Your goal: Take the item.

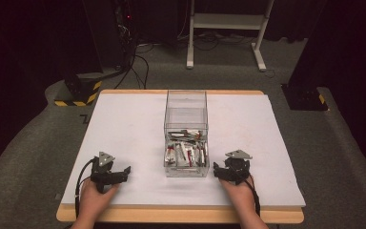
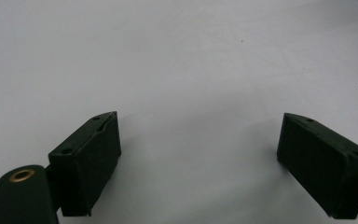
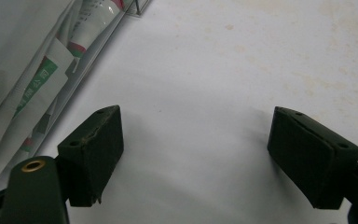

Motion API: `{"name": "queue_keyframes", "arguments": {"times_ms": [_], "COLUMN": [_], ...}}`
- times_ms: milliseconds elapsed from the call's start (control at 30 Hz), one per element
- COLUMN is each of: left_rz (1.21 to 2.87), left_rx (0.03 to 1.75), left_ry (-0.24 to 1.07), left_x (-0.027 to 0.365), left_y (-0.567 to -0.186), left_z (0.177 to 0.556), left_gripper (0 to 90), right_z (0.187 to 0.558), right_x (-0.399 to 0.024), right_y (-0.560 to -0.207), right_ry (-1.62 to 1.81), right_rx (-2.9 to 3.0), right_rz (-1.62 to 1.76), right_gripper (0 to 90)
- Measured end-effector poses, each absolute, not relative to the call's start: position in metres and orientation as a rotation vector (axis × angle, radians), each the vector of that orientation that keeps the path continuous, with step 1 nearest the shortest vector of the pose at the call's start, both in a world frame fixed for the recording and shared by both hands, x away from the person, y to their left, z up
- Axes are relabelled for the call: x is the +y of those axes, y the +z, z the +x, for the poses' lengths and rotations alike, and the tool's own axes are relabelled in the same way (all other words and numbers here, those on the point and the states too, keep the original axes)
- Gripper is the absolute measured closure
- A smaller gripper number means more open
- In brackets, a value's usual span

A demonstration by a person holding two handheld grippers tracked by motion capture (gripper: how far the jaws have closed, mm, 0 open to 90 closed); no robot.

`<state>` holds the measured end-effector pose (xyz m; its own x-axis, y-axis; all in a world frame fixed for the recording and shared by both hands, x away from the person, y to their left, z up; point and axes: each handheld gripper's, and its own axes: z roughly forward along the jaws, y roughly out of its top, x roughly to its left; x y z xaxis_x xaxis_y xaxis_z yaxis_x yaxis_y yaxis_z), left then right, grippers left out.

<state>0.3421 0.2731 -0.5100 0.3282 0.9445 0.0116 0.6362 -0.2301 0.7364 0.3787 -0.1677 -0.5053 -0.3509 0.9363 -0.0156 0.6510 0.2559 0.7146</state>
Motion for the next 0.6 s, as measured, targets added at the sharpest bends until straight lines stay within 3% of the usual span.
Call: {"name": "queue_keyframes", "arguments": {"times_ms": [600], "left_rz": [1.959], "left_rx": [1.387], "left_ry": [0.622], "left_x": [0.2728], "left_y": [-0.5101], "left_z": [0.3419], "left_gripper": [13.6], "right_z": [0.379], "right_x": [-0.1678], "right_y": [-0.5052], "right_ry": [0.874], "right_rx": [2.104], "right_rz": [1.436], "right_gripper": [15.8]}}
